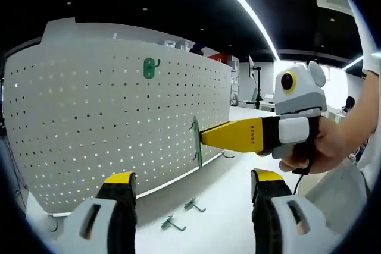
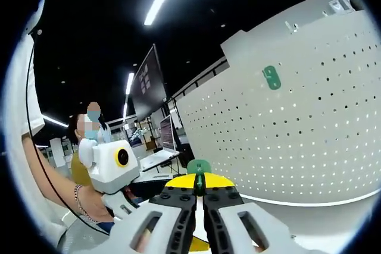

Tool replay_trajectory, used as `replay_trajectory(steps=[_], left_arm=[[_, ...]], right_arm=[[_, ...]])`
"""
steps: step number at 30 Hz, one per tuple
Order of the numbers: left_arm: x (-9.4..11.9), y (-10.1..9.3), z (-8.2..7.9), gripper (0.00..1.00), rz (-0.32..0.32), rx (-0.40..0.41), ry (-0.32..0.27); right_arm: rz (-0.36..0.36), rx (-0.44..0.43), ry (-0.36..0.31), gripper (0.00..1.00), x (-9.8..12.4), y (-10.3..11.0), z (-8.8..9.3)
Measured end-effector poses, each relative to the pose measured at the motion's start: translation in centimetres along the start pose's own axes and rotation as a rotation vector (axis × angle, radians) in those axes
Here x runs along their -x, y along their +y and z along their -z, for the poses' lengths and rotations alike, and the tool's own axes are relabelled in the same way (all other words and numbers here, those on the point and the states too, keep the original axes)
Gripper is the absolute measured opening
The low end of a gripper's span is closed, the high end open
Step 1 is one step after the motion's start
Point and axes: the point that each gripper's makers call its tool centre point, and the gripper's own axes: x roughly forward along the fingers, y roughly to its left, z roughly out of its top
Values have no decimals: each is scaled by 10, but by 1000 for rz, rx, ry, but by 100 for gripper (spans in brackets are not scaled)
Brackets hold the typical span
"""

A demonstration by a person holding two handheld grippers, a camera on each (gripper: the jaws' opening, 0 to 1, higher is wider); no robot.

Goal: Insert the hook assembly into the mounting plate slot until the hook locks in place.

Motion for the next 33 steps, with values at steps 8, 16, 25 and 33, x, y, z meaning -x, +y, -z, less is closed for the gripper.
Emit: replay_trajectory(steps=[8, 16, 25, 33], left_arm=[[1, 1, 0, 83, -4, -4, 0], [6, 4, 6, 80, 1, 4, 20], [16, 7, 14, 79, 0, 3, 39], [25, 10, 22, 79, 0, 5, 55]], right_arm=[[10, 5, -2, 0, 1, -2, -2], [127, 93, -22, 0, 12, -26, -27], [171, 115, -34, 0, 18, -40, -40], [191, 139, -42, 0, 16, -49, -53]])
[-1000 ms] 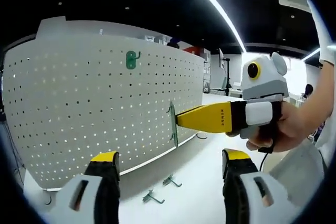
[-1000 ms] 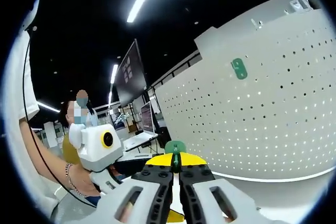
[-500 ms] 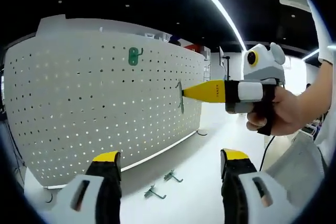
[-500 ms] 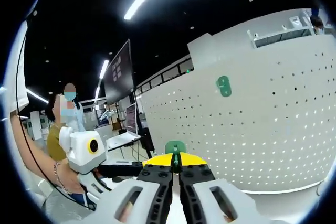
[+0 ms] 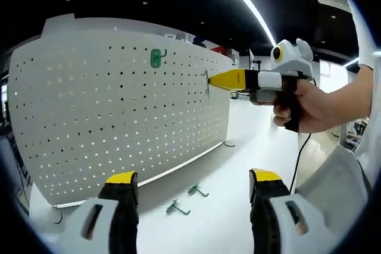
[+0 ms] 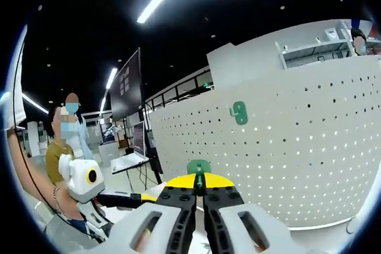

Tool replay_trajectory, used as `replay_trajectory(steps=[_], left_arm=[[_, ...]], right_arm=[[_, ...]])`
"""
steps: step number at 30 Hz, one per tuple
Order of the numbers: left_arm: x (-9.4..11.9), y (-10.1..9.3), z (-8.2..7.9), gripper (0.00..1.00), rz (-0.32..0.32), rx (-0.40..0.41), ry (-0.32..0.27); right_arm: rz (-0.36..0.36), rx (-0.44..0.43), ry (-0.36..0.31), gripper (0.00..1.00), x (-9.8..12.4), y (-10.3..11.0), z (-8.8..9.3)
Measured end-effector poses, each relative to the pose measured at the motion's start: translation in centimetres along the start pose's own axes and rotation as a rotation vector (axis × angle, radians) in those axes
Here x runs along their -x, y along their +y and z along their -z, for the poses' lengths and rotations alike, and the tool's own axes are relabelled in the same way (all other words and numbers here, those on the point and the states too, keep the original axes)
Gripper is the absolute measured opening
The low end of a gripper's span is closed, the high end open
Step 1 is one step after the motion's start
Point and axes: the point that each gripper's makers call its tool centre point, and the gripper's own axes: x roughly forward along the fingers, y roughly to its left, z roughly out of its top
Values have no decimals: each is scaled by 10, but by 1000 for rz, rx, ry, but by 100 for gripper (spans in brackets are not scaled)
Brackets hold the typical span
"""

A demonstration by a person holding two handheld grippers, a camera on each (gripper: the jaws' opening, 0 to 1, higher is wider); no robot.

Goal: Insert the hook assembly into the mounting plate slot until the hook locks in place.

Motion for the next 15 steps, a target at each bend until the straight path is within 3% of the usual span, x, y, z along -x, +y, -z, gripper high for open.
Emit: replay_trajectory(steps=[15], left_arm=[[20, 4, 26, 78, 20, 18, 65]], right_arm=[[42, 30, -21, 0, -6, -22, -22]])
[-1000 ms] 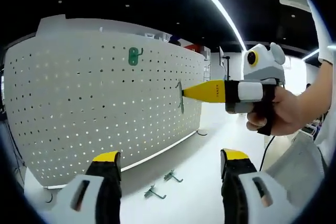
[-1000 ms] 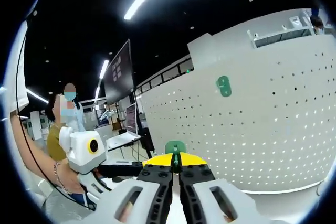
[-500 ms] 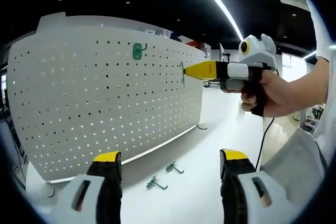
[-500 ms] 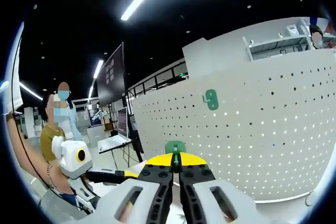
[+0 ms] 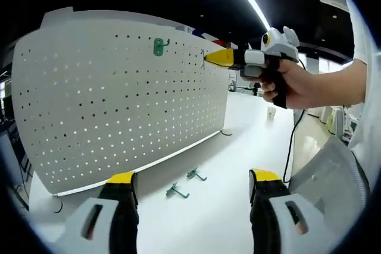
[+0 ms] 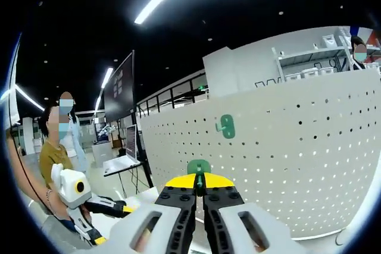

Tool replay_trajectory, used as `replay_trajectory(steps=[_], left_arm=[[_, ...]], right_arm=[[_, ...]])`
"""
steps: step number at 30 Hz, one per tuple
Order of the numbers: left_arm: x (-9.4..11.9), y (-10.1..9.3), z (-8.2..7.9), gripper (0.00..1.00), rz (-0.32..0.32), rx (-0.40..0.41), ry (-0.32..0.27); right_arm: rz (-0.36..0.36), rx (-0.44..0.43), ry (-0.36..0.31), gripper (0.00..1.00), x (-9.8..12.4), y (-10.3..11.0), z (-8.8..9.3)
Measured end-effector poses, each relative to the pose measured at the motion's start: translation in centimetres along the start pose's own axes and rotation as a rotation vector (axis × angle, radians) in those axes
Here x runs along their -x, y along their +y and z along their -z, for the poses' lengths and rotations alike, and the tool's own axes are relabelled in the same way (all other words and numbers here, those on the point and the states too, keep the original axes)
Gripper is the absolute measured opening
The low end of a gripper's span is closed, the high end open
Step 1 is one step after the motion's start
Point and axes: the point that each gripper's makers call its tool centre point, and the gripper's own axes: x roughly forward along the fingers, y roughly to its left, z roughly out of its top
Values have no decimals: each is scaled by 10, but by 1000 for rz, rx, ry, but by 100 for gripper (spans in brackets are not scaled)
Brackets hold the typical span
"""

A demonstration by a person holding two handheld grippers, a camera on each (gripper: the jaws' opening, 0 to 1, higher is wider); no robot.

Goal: Insert the hook assembly into the mounting plate slot until the hook locks in place.

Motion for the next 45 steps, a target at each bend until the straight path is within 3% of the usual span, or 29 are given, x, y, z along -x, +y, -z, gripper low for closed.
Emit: replay_trajectory(steps=[19, 45], left_arm=[[14, -3, 25, 77, 25, 23, 59], [23, -5, 34, 76, 43, 35, 76]], right_arm=[[87, 31, -25, 0, -15, -30, -26], [265, 84, -47, 0, -43, -71, -56]])
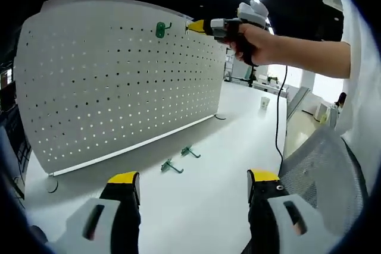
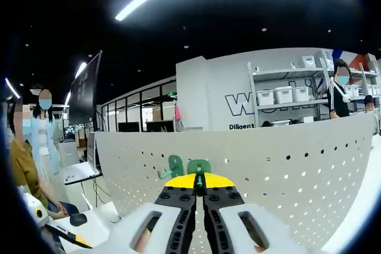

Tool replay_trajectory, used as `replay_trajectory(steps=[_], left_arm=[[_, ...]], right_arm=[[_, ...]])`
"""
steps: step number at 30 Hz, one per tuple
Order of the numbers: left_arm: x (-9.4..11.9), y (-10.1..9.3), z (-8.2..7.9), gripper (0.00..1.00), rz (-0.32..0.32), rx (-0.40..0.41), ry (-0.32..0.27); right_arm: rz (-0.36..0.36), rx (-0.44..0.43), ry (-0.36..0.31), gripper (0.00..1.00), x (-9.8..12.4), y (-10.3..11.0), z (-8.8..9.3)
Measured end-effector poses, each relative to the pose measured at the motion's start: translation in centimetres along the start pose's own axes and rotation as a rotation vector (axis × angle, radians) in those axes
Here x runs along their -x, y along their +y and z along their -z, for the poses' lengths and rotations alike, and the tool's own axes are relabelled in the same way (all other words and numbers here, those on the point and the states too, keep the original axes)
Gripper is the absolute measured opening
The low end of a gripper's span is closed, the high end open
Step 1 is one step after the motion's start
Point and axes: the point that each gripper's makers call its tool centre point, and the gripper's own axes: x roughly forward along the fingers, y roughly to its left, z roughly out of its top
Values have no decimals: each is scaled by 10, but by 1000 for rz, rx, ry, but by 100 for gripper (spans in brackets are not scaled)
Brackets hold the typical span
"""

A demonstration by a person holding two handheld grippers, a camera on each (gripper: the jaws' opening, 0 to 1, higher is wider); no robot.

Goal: Insert the hook assembly into the mounting plate slot until the hook locks in place.

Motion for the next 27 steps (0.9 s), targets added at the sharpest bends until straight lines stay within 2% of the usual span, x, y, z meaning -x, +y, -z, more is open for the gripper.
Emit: replay_trajectory(steps=[7, 16, 27], left_arm=[[2, 1, 1, 75, -3, 3, 4], [3, 4, 2, 75, -11, 9, 5], [3, 7, 4, 74, -16, 19, 10]], right_arm=[[39, 22, -13, 0, -9, -5, -2], [55, 49, -16, 0, -20, -6, 0], [68, 39, -21, 0, -24, -11, 3]])
